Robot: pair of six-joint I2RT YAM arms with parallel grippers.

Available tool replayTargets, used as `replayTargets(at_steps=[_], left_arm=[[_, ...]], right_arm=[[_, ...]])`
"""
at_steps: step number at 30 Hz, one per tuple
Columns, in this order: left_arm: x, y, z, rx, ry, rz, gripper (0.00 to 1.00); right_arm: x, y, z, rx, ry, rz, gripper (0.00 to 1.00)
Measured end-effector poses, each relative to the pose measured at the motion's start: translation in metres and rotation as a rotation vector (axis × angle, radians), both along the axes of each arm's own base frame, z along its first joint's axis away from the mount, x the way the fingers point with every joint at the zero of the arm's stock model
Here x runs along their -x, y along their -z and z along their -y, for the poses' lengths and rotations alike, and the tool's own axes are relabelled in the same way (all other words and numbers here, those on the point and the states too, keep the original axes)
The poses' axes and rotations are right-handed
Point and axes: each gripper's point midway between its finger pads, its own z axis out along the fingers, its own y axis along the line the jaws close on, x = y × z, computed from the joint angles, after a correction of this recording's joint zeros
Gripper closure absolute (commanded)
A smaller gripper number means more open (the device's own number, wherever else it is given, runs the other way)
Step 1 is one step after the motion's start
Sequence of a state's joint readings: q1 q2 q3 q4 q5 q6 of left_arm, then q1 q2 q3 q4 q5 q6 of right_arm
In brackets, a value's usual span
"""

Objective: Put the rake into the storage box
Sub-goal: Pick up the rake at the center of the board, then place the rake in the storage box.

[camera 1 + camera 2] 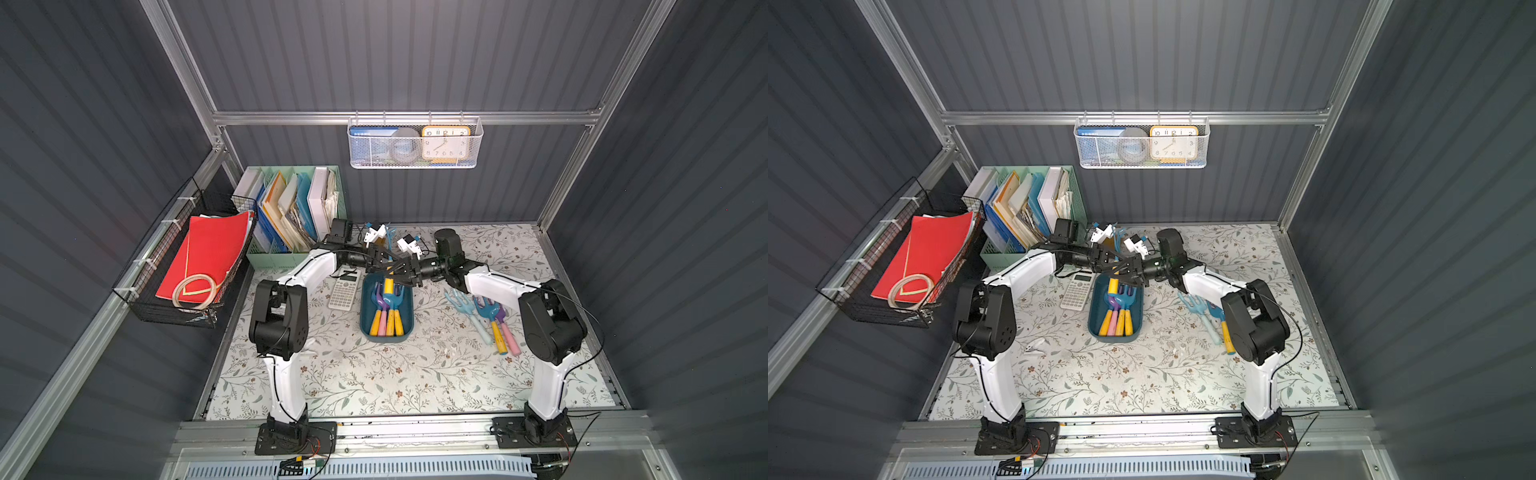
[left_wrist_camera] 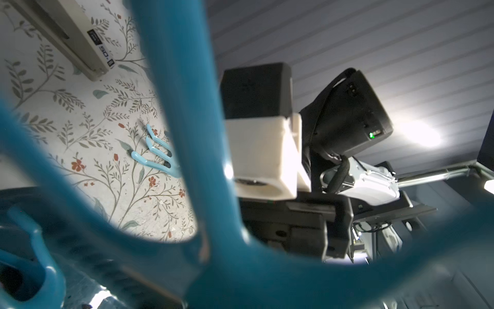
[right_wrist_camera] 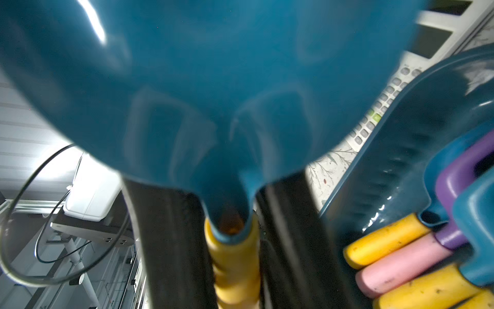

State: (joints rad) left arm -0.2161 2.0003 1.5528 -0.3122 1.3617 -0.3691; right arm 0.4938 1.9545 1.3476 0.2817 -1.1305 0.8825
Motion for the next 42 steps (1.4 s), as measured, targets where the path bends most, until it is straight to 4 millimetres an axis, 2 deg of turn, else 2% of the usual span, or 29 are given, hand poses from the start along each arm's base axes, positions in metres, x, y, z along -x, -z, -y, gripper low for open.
replayTargets(at_steps=[5,7,9,12,16,20,24,29,42], left_arm=[[0.0,0.005,0.0,-0.014,-0.008,-0.017,1.0],[-0.001,0.008,0.0,-0.028,-0.017,-0.019,1.0],[-0.004,0.016,0.0,-0.076,-0.045,-0.023,1.0],[-0.016,0.038,-0.009,-0.223,-0.138,-0.031,1.0],[-0.025,0.077,-0.033,-0.477,-0.269,-0.076,1.0],[-0.012,0.104,-0.054,-0.69,-0.308,-0.133,1.0],[0.005,0.112,-0.053,-0.785,-0.273,-0.162,1.0],[0.022,0.114,-0.048,-0.834,-0.229,-0.183,1.0],[0.044,0.125,-0.046,-0.927,-0.162,-0.213,1.0]], right_arm=[[0.0,0.005,0.001,0.026,0.001,0.006,0.81],[-0.001,0.007,0.002,0.042,0.007,0.011,0.71],[-0.002,0.013,0.004,0.083,0.032,0.009,0.54],[-0.002,0.023,0.016,0.198,0.1,0.015,0.47],[-0.014,0.023,0.043,0.358,0.244,0.096,0.47],[-0.027,0.018,0.071,0.463,0.377,0.165,0.48],[-0.035,0.03,0.086,0.525,0.435,0.16,0.48],[-0.034,0.045,0.091,0.57,0.442,0.131,0.49],[-0.032,0.051,0.093,0.581,0.436,0.127,0.49]])
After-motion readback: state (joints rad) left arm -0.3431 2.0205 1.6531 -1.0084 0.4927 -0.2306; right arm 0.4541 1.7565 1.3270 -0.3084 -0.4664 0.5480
